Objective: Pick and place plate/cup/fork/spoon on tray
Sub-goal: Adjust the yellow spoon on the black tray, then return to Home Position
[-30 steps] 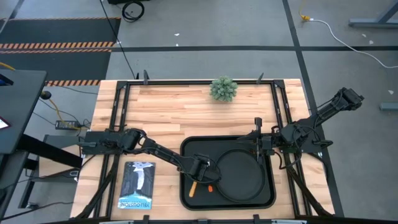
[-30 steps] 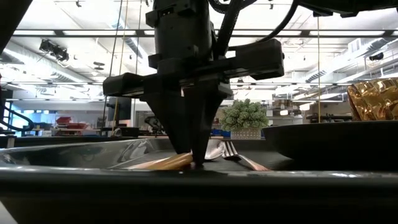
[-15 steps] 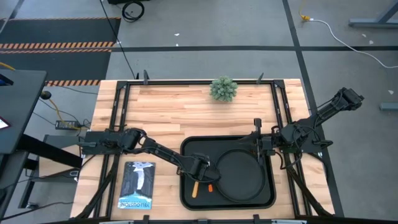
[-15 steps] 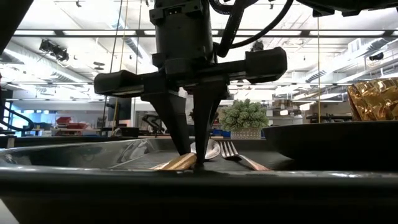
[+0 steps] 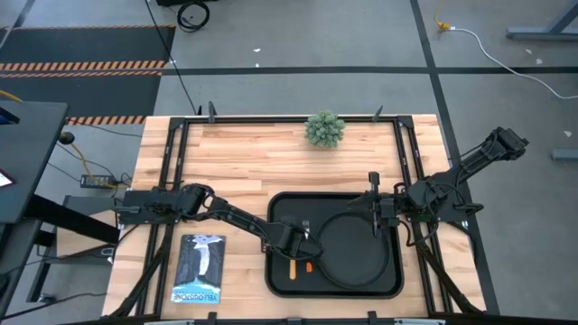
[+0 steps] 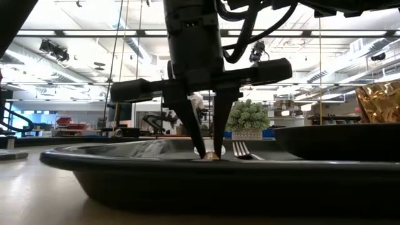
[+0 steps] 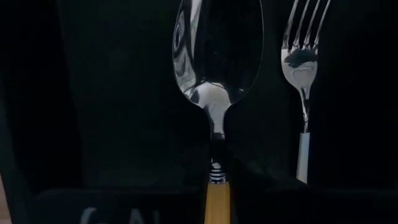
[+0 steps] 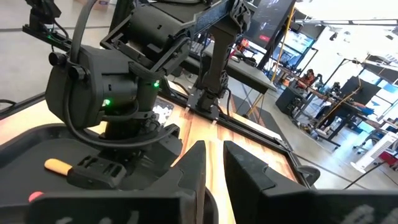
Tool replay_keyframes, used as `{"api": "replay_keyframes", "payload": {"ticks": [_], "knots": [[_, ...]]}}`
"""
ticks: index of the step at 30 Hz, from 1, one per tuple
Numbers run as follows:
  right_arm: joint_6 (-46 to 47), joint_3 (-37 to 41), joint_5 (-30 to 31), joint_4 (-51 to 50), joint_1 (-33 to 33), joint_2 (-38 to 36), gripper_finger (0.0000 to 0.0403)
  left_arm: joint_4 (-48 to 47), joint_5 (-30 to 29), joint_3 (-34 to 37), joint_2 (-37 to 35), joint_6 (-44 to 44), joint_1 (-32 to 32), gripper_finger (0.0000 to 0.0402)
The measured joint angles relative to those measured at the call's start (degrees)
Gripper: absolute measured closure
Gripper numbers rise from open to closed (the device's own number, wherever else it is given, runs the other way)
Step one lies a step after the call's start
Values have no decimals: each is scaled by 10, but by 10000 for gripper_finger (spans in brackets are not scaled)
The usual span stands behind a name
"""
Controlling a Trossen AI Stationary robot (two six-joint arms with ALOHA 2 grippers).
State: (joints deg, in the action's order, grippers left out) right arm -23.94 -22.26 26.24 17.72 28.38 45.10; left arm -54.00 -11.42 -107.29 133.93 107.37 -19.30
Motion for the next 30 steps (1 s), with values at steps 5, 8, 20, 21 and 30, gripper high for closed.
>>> {"api": "replay_keyframes", "payload": {"ticks": [5, 8, 20, 21, 30], "knots": [[0, 0, 0, 0, 0, 0, 339, 6, -12, 0, 0, 0, 0, 343], [0, 0, 0, 1, 0, 0, 339, 7, -16, 0, 1, -1, -1, 330], [0, 0, 0, 1, 0, 0, 339, 6, -21, 1, -8, -41, -4, 277], [0, 0, 0, 1, 0, 0, 339, 1, -21, 2, -10, -46, -4, 277], [-2, 0, -4, 2, 0, 0, 339, -34, -19, 2, -46, -159, 3, 276]]}}
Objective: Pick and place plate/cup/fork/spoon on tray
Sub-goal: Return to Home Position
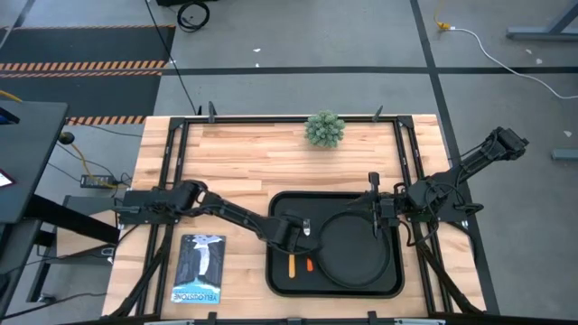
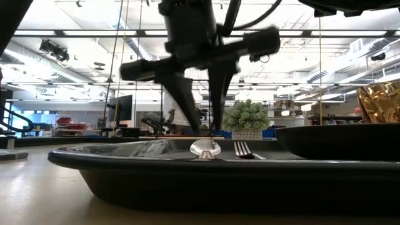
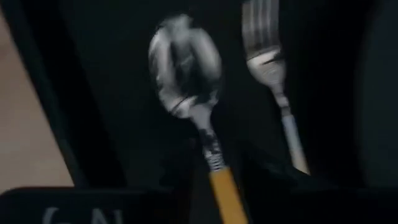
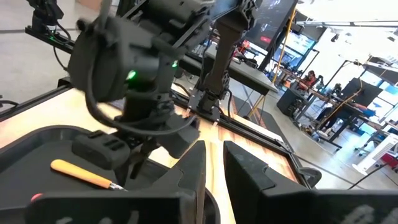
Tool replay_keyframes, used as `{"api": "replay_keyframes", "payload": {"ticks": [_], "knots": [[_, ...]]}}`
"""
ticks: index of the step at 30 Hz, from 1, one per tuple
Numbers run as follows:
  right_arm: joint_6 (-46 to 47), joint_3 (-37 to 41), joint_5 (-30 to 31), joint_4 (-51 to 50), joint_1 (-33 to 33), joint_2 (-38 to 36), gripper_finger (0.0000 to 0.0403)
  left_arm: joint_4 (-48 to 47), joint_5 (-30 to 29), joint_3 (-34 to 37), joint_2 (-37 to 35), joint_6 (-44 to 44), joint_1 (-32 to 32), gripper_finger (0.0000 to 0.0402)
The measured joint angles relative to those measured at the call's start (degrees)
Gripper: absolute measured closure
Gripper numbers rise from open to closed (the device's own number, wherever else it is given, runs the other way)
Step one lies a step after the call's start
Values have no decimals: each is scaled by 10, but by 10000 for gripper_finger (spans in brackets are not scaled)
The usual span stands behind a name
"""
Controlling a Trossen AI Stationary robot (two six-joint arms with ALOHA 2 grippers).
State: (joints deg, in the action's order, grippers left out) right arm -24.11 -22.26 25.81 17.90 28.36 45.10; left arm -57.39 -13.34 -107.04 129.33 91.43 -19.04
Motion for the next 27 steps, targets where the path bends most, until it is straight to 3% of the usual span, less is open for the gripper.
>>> {"api": "replay_keyframes", "payload": {"ticks": [5, 8, 17, 20, 23, 27], "knots": [[1, 0, 0, 1, 0, 0, 339, 13, -15, -1, -21, -100, 11, 276], [-1, 0, 0, 6, 0, 0, 339, 12, -69, -2, -30, -209, 23, 276], [-76, 0, 76, 88, -9, -9, 339, 85, -176, -2, -48, -764, 82, 276], [-105, 0, 137, 126, -19, -19, 339, 111, -214, -2, -54, -910, 96, 276], [-111, 0, 206, 129, -27, -49, 339, 104, -225, -2, -62, -992, 107, 276], [-66, 0, 222, 63, -22, -108, 339, 70, -225, -2, -85, -1026, 114, 276]]}}
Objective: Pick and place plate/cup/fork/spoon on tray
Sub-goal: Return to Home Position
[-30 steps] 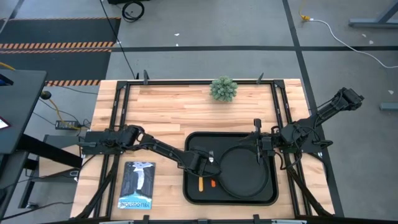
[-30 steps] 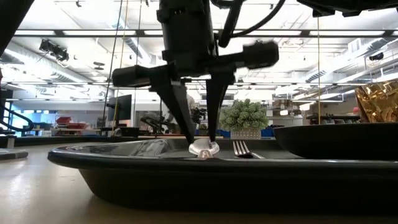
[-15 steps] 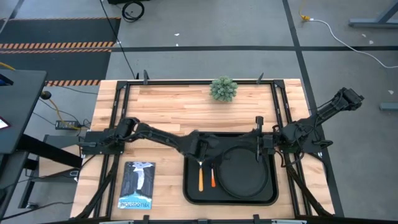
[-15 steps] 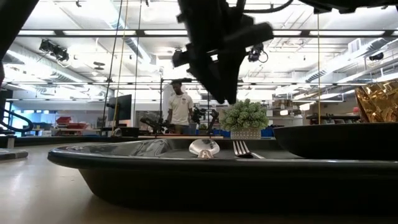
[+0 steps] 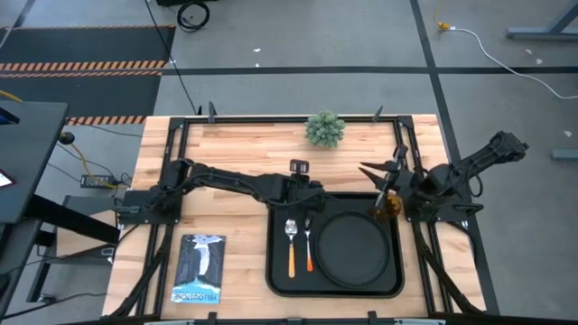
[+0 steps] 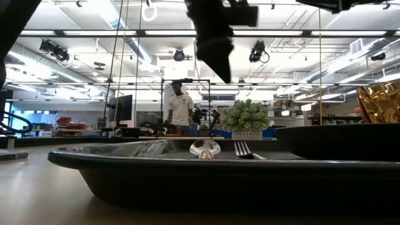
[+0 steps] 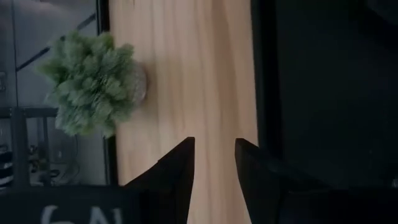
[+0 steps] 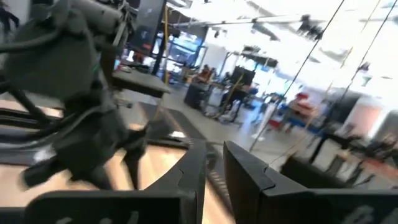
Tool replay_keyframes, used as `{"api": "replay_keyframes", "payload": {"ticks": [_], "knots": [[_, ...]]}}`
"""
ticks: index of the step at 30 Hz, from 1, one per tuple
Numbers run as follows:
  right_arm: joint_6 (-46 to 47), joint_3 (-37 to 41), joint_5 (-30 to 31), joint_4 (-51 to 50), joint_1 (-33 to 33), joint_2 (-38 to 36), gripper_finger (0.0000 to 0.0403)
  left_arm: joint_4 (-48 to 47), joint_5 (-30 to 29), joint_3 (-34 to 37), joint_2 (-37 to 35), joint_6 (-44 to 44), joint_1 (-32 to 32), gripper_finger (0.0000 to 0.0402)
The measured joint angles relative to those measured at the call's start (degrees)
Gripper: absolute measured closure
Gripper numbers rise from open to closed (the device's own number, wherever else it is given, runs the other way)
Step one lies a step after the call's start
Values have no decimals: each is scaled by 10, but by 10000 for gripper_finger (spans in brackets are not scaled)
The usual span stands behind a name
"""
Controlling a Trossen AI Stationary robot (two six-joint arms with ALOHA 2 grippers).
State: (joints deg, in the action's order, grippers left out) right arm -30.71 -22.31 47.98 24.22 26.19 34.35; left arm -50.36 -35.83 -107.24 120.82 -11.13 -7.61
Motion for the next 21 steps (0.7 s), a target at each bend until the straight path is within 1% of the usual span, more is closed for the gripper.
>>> {"api": "replay_keyframes", "payload": {"ticks": [4, 7, 10, 14, 16, 18, 21], "knots": [[84, 0, -8, -92, 11, -54, 339, -43, 0, 0, -25, 25, 1, 276], [134, 0, -17, -138, 12, -82, 339, -45, 1, 0, -43, 45, -3, 276], [180, 0, -36, -186, 12, -105, 339, -12, 4, 17, -59, 45, -10, 276], [245, 0, -101, -230, 12, -128, 339, 61, 52, 66, -72, 53, -23, 276], [271, 1, -131, -229, 12, -131, 339, 84, 68, 94, -78, 57, -31, 276], [291, 7, -140, -225, 12, -134, 339, 112, 76, 114, -78, 58, -39, 276], [320, 27, -144, -222, 12, -134, 339, 129, 77, 138, -78, 60, -53, 276]]}}
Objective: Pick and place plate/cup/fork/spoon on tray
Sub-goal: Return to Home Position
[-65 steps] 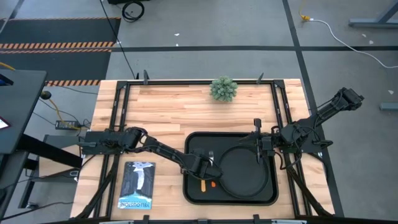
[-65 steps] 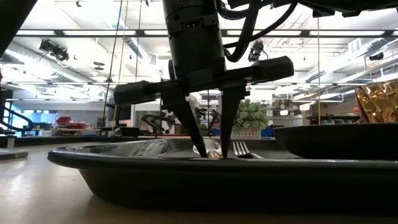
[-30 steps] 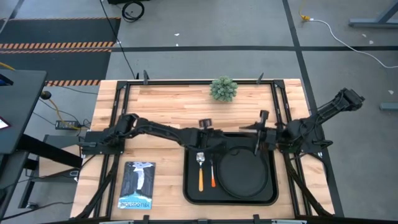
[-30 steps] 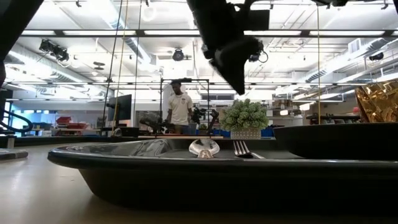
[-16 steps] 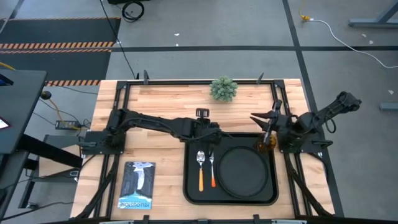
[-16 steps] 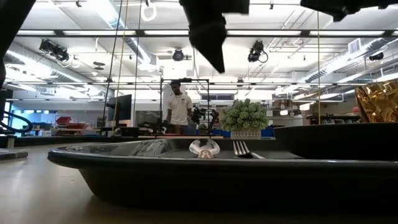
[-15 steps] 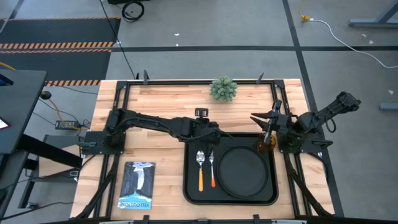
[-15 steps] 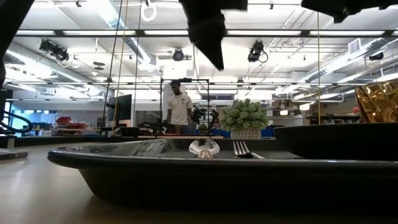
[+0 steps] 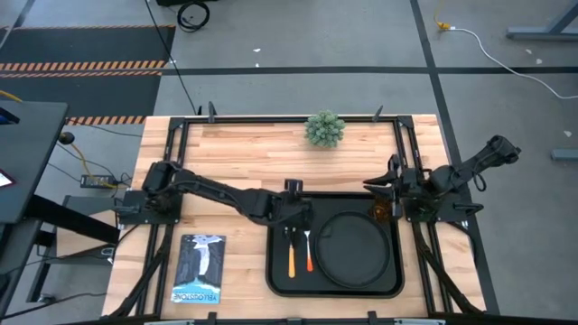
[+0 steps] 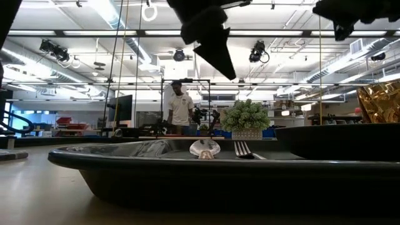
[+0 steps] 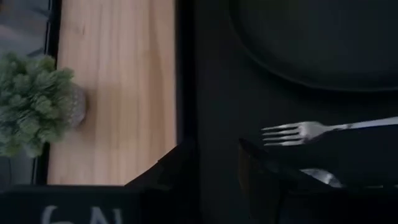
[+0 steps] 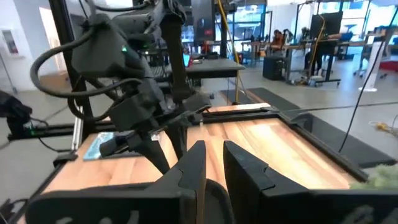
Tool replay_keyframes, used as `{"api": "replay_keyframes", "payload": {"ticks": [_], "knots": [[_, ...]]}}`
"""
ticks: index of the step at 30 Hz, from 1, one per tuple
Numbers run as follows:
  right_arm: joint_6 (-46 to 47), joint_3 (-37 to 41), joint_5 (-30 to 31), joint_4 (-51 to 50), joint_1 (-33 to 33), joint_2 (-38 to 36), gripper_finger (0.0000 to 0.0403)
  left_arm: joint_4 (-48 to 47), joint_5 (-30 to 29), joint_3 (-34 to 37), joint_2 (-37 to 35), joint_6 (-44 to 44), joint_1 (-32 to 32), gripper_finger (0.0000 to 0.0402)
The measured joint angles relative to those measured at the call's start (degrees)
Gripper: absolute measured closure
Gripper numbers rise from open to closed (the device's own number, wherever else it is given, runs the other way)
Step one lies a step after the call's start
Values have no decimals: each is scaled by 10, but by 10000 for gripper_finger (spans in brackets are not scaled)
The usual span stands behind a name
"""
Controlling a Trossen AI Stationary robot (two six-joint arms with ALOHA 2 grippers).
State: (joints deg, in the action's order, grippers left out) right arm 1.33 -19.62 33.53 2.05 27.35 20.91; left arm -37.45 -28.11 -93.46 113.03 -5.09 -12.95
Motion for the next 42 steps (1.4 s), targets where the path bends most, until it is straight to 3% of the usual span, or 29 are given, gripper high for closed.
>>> {"api": "replay_keyframes", "payload": {"ticks": [7, 17, 32, 37, 42], "knots": [[10, 74, -1, 94, 0, -18, 339, 29, -1, 65, -59, 17, -30, 276], [-27, 175, 24, 225, -7, -81, 339, 222, 30, 279, -241, 16, -34, 276], [-10, 193, 80, 228, -14, -131, 339, 527, 64, 612, -535, -73, 27, 276], [6, 193, 141, 227, -14, -131, 339, 626, 118, 708, -625, -59, 44, 276], [-8, 193, 144, 227, -14, -131, 339, 642, 122, 777, -720, -12, 44, 276]]}}
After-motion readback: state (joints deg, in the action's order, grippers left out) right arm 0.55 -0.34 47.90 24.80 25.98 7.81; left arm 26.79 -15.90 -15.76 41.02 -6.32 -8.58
